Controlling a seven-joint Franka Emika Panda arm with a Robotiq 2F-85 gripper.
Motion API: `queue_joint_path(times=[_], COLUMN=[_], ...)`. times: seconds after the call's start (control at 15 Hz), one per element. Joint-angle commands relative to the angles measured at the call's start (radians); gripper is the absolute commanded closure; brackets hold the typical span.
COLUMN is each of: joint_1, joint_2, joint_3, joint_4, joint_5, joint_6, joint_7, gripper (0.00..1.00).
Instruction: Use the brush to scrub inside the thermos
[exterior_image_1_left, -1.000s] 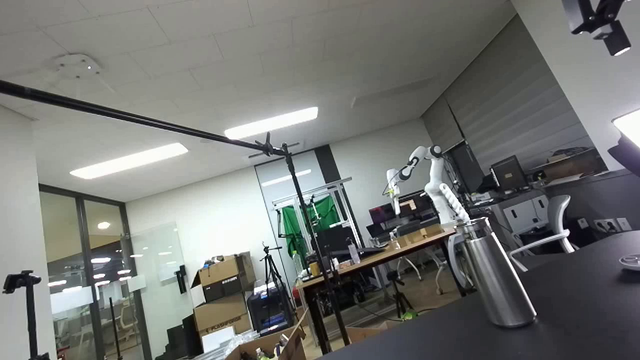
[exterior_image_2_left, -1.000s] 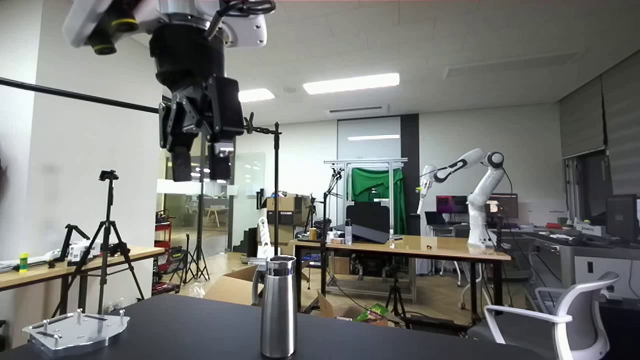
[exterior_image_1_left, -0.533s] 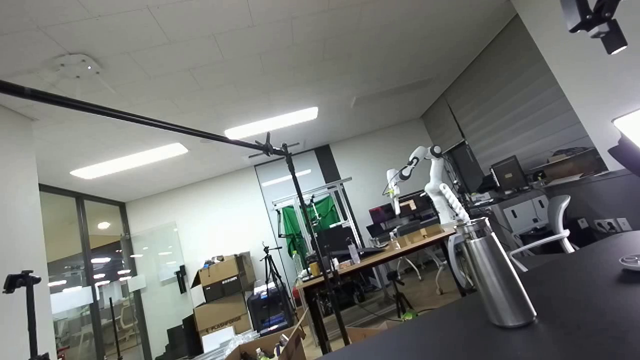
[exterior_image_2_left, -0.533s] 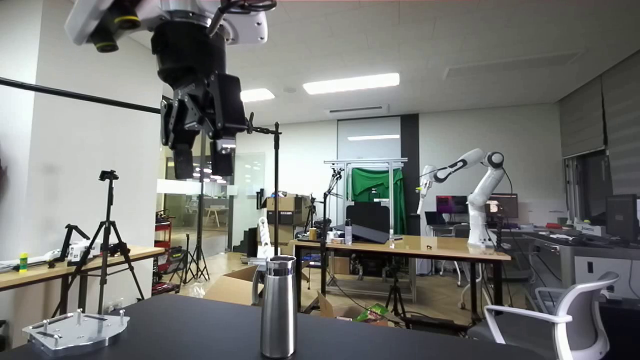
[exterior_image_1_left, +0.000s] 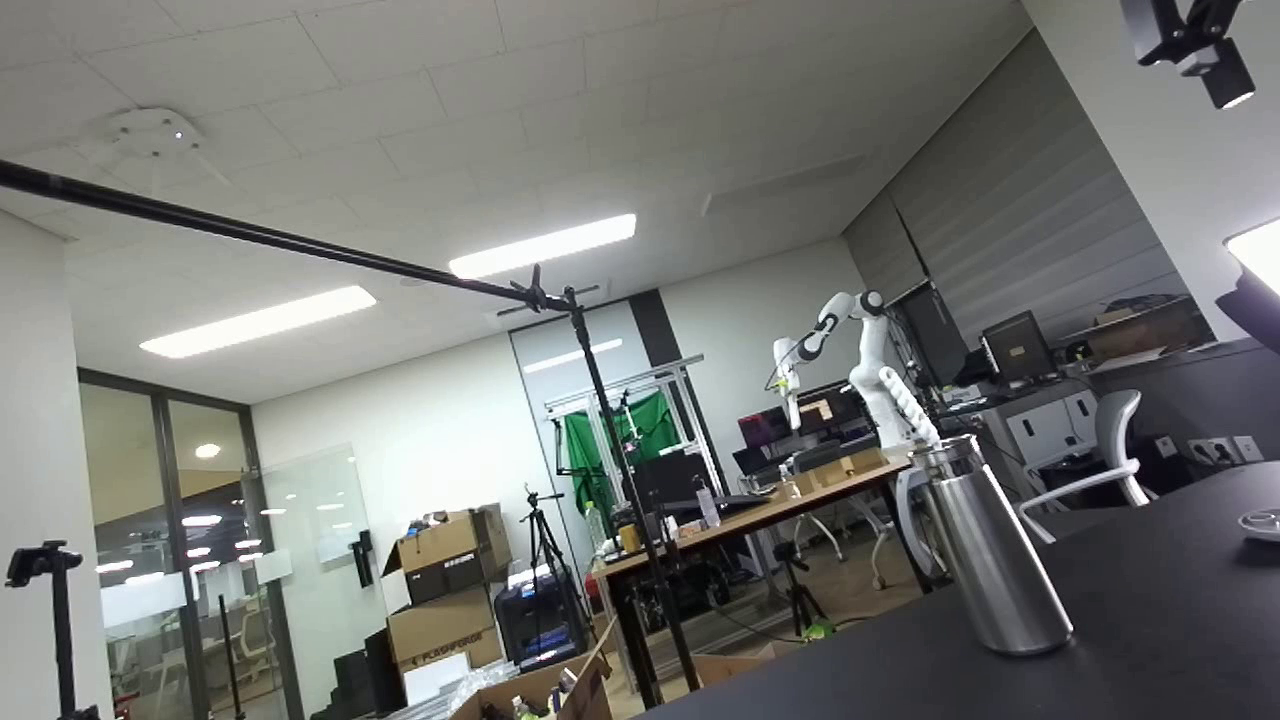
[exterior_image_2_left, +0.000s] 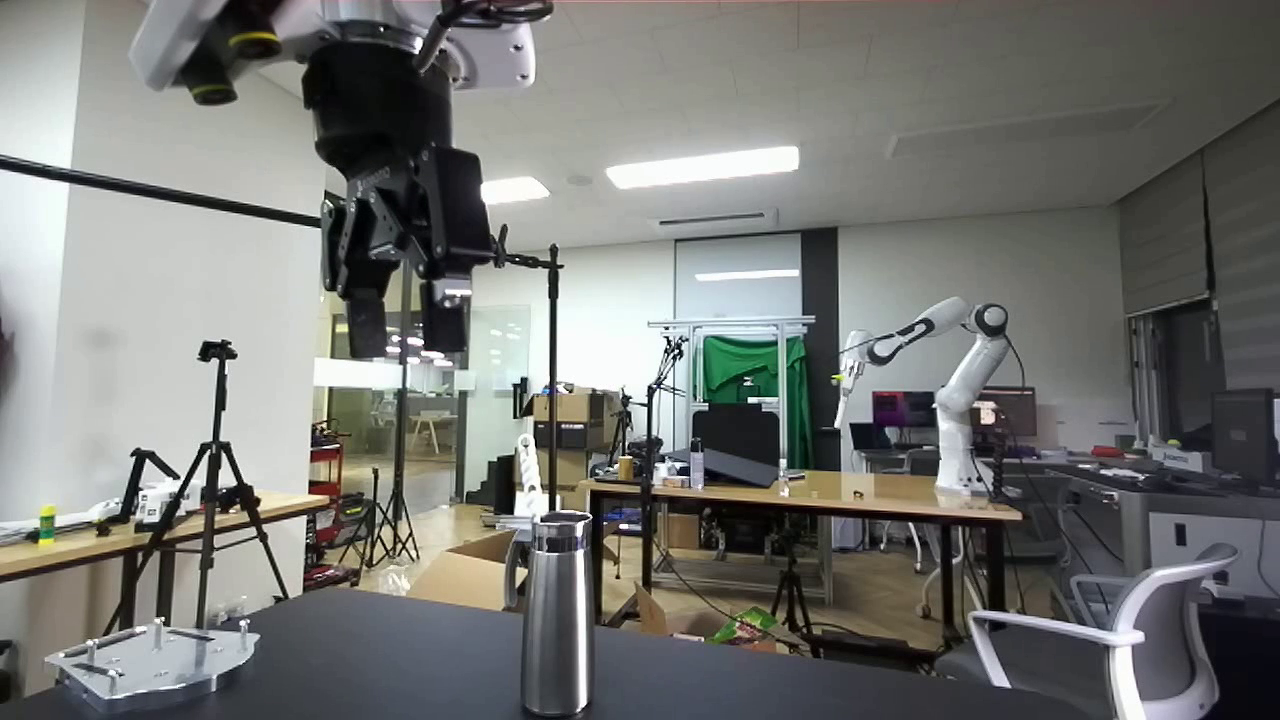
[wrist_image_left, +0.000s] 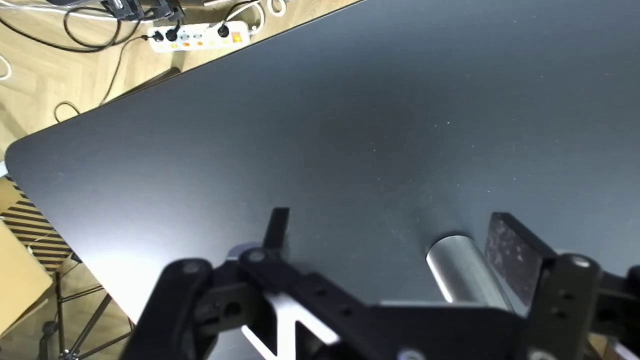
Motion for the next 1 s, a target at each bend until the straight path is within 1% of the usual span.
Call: queue_joint_path(times=[0.0, 0.33, 0.4, 0.93], joint_1=[0.01, 0.026, 0.006, 0.007], joint_2=[0.083, 0.152, 0.006, 0.012], joint_3=[0.007, 0.022, -0.005, -0.005], joint_4=[0.055, 0.106, 0.006, 0.01], joint_5=[-0.007, 0.001, -0.005, -0.005], joint_6=[0.009, 0.03, -0.003, -0.003], joint_7=[0.014, 0.024, 0.002, 0.002], gripper=[0.0, 0.0, 0.0, 0.0])
